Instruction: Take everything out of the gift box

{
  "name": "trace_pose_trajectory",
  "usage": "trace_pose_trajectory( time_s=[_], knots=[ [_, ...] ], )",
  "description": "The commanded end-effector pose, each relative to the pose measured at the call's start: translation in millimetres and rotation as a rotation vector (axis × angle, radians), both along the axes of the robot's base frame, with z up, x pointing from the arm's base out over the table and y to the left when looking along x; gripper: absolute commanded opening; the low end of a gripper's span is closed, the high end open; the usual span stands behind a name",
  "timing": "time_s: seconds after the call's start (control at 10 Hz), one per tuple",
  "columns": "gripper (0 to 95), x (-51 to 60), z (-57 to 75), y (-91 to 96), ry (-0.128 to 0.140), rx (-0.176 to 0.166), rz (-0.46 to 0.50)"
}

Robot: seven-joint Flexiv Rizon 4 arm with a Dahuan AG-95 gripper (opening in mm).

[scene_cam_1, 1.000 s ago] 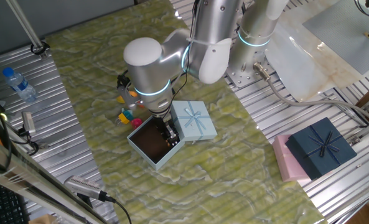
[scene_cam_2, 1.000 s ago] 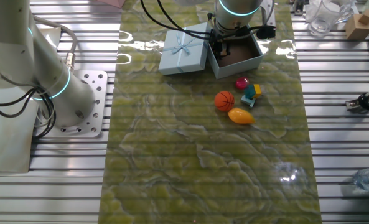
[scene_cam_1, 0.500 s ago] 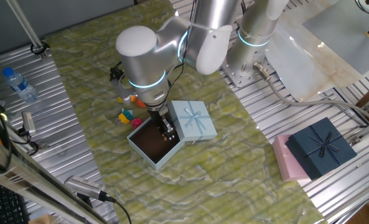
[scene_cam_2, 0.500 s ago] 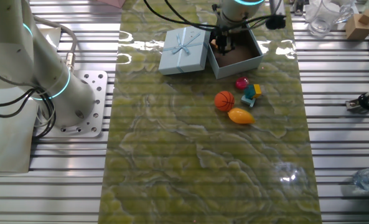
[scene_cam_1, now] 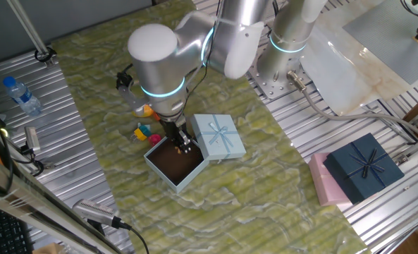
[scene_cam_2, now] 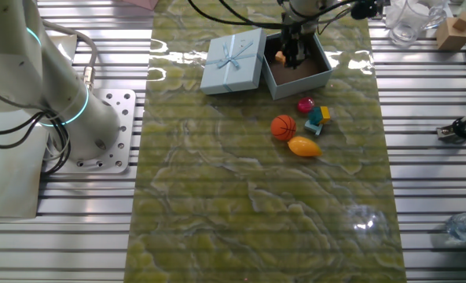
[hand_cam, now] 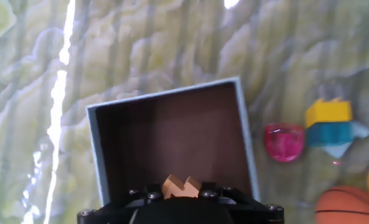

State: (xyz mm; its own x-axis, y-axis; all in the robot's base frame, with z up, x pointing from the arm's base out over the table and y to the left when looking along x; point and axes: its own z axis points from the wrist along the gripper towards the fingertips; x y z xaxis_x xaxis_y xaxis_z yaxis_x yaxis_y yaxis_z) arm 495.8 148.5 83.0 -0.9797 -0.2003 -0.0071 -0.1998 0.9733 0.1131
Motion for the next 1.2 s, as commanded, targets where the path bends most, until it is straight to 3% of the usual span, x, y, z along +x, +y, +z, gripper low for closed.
trace_pose_trajectory(
  time_s=[0.1,0.3,0.5,0.6,0.7,1.0,1.2],
  knots=[
    [0.0,2.1,-0.8,-15.3,-0.014,-0.019,0.041],
    [0.0,3.9,-1.8,-21.4,-0.019,-0.066,0.061],
    [0.0,3.4,-1.4,-20.8,-0.013,-0.067,0.059],
    [0.0,3.4,-1.4,-20.8,0.008,-0.065,0.058],
    [0.0,3.4,-1.4,-20.8,0.012,-0.063,0.040],
    [0.0,3.4,-1.4,-20.8,-0.018,-0.050,-0.028],
    [0.0,3.4,-1.4,-20.8,-0.016,-0.055,-0.034]
  ],
)
